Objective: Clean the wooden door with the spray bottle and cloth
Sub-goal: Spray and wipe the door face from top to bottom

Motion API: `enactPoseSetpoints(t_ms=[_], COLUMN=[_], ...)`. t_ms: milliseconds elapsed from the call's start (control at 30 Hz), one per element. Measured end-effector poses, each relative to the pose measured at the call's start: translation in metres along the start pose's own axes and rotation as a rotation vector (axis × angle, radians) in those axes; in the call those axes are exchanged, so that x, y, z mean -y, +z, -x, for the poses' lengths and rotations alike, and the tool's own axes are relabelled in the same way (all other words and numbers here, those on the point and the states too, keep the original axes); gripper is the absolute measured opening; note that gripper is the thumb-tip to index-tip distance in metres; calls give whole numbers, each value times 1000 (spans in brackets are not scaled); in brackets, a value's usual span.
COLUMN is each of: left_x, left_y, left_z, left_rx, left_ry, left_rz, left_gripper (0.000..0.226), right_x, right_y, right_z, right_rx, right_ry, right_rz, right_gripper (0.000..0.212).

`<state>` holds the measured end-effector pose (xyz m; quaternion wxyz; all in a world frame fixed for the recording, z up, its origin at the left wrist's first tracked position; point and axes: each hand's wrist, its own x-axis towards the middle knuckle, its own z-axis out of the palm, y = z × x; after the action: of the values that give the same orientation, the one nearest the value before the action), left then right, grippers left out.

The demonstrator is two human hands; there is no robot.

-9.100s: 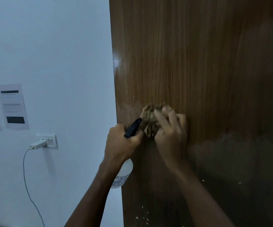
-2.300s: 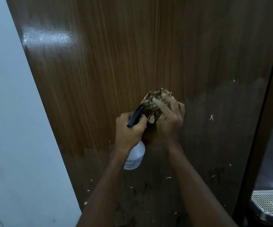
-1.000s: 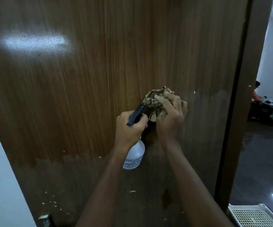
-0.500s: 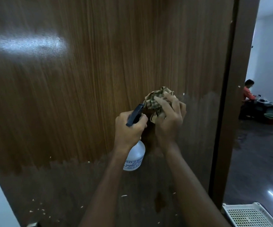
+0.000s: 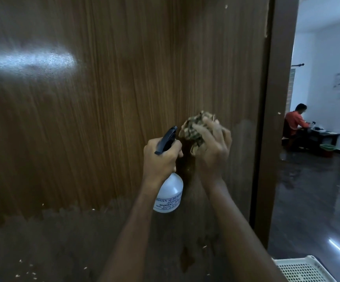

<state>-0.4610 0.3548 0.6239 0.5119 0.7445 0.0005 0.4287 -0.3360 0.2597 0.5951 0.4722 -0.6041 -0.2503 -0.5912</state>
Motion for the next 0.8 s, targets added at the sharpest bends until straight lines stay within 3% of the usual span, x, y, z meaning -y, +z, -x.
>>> enactPoseSetpoints(t_ms=[133,267,367,600,667,800], left_x=[0,-1,-1,6,7,7], left_y=[8,15,20,30,34,37], left_z=[2,1,0,4,5,9], left_rx=[3,9,-8,-56,-56,-61], left_ry=[-7,3,13,2,8,9], left_rz=[59,45,33,-23,-31,-44], left_gripper=[25,27,28,26,27,27], right_x=[-12,-16,-20,-27,-29,-20], right_y=[-18,-14,-11,-28,-29,-18], right_z=[58,-17,-40,105,89,12], right_rx=[54,2,-47,199,227,68], right_ry=[-18,121,98,-106,-104,51], right_rz=[34,-26,-30,27,9,-53], right_gripper=[25,28,30,27,25,27])
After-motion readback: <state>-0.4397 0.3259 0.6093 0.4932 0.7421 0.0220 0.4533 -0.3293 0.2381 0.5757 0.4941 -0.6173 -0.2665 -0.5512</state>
